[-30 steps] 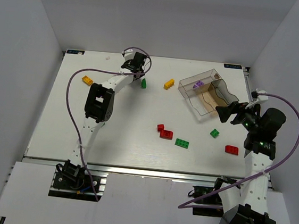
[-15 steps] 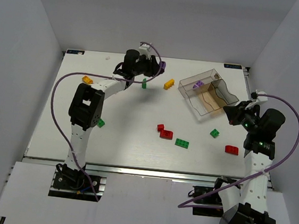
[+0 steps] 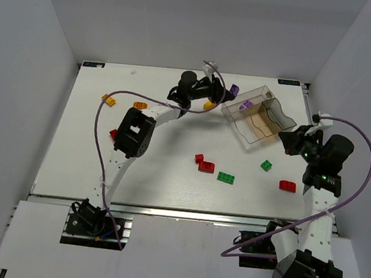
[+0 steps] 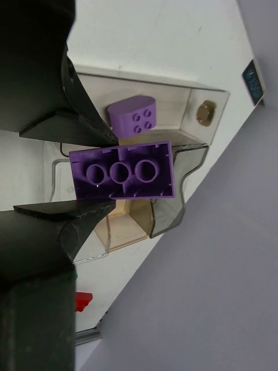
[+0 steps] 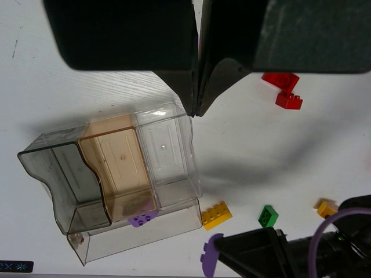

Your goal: Sort the legos into containers by color

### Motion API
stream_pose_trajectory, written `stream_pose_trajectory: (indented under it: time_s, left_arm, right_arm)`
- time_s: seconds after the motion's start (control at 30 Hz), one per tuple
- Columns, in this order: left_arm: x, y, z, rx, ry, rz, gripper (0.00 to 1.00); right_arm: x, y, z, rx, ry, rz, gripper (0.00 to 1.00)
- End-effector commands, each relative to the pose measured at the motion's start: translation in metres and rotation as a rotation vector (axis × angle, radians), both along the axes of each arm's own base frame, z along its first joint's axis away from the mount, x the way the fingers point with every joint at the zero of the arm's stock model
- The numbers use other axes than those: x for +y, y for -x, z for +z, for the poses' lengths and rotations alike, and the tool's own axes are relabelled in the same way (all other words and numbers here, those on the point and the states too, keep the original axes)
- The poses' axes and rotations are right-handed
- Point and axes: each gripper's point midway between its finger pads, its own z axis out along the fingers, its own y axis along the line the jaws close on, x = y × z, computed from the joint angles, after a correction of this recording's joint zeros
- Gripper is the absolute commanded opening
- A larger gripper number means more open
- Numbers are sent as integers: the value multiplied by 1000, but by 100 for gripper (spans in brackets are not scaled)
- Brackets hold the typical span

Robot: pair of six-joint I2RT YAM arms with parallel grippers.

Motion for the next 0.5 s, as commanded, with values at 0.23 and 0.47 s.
stream_pose_trajectory:
  time_s: [0.23,0.47]
  left_arm:
    - [-26,-14,20,-102,1,125,0]
    - [-17,-43,4,-111,-90,295,0]
  right_arm:
    - [-3,-3,4,-27,6,-1,0]
    - [-3,-2,4,-29,2,3,0]
